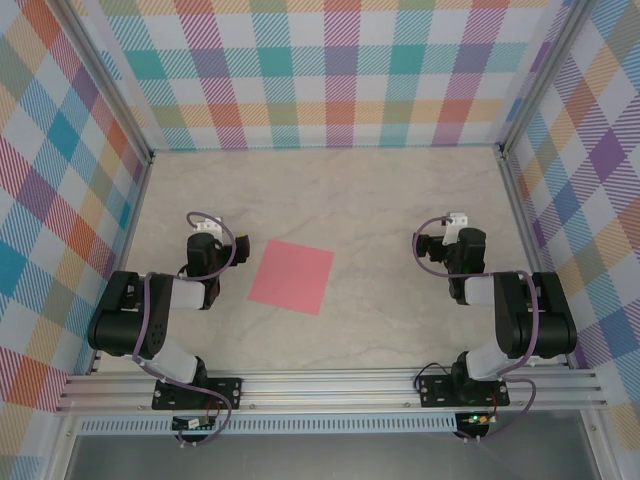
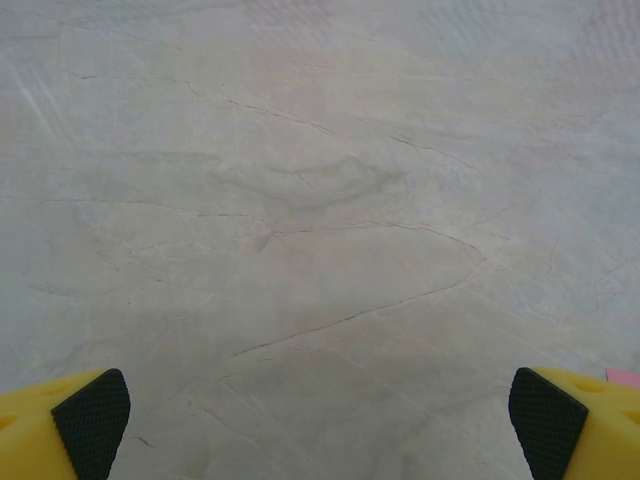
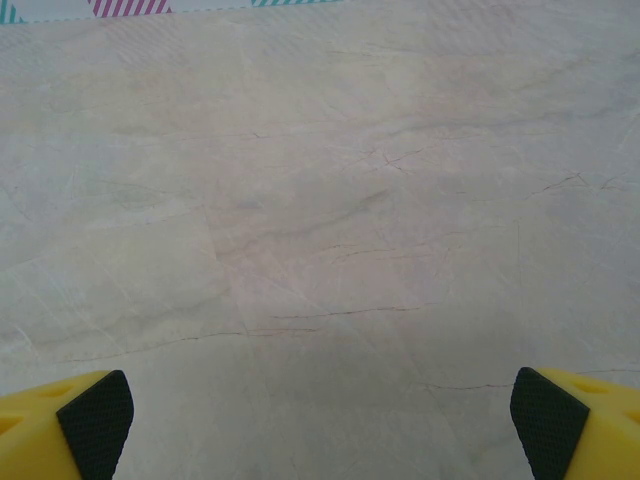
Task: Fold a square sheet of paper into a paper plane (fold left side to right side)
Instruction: Pick up the square sheet of paper from the center of the table.
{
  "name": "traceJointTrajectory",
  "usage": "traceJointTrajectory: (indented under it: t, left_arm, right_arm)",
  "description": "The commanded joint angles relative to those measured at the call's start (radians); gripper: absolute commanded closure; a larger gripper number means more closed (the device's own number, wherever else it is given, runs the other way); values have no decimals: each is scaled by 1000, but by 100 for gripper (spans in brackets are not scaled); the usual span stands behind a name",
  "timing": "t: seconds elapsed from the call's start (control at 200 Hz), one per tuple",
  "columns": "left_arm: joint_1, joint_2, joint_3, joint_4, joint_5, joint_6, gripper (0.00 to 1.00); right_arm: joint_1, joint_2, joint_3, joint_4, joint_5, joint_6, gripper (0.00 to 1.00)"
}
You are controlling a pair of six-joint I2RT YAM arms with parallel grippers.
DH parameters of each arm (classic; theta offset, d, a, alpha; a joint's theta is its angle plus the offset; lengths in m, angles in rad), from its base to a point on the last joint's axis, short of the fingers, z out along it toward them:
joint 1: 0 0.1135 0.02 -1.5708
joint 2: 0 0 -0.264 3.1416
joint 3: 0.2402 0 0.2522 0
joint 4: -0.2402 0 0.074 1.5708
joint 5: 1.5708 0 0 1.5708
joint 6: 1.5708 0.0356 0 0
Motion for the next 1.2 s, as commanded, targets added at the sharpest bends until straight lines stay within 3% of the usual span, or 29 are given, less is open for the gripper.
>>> traceJointTrajectory:
  t: [0.0,0.23,0.335,0.385,0.505,0.65,0.9,1.0,1.195]
  left_arm:
    - [17,1,18,10,20,-7,0]
    - [16,-38,21,-15,-2,-16,0]
    - [17,-213,111,-335,30,-46,0]
    - [14,-284,151,-458,41,-100,0]
    - [4,-364,256,-750,22,-366,0]
    - [-34,-370,282,-876,218,-563,0]
    - [-169,-301,306,-1070,407,-622,0]
    - [-197,-258,280,-1105,426,-637,0]
    - [-205,-228,232,-1010,461,-650,2]
  right_arm:
    - [0,-7,16,28,0,19,0]
    - [-2,-23,31,-12,12,25,0]
    - [-2,-144,95,-249,18,39,0]
    - [-1,-208,115,-334,10,67,0]
    - [20,-321,164,-541,-12,216,0]
    - [145,-351,219,-690,-35,382,0]
    - [506,-112,441,-890,53,458,0]
    - [572,29,538,-933,79,469,0]
    - [629,220,730,-1012,112,459,0]
